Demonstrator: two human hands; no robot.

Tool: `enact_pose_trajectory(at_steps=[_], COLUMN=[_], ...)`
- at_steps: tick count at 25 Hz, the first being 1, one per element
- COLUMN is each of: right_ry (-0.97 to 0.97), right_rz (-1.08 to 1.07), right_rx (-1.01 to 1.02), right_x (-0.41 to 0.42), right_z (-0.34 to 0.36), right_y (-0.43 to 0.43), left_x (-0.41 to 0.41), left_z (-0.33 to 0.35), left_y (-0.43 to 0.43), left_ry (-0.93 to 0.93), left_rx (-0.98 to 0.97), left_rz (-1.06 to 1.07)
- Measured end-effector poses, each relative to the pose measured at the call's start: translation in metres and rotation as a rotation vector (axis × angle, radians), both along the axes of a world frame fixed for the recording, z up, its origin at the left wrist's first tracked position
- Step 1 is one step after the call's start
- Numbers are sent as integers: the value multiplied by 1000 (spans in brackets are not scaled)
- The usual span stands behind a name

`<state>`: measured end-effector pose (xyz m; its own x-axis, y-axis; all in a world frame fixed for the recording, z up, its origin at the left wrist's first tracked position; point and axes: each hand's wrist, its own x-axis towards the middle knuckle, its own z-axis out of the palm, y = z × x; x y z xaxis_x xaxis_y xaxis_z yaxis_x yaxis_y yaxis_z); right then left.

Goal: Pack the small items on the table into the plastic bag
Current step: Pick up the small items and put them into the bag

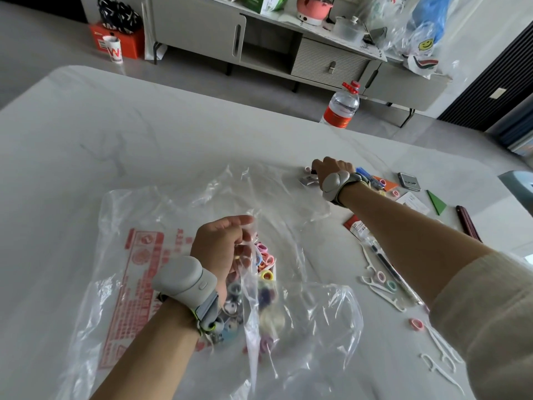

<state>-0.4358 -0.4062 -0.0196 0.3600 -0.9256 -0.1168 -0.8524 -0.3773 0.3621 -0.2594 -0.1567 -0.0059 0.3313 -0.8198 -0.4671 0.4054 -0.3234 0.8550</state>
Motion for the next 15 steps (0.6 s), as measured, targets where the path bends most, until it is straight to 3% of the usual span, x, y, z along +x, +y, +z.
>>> enact_pose_trajectory(at_steps=[5, 12, 15], right_ry=[4, -573, -514], right_rz=[69, -146, -151], right_rx=[3, 19, 175], right_x=[-2, -59, -93], right_z=[4, 36, 41], right_y=[-2, 58, 131], left_x=[-1, -3, -4], left_z=[-1, 8, 9], left_y=[0, 5, 7], left_ry=[-20, 18, 2], left_rx=[6, -19, -25], left_rz=[-2, -1, -2])
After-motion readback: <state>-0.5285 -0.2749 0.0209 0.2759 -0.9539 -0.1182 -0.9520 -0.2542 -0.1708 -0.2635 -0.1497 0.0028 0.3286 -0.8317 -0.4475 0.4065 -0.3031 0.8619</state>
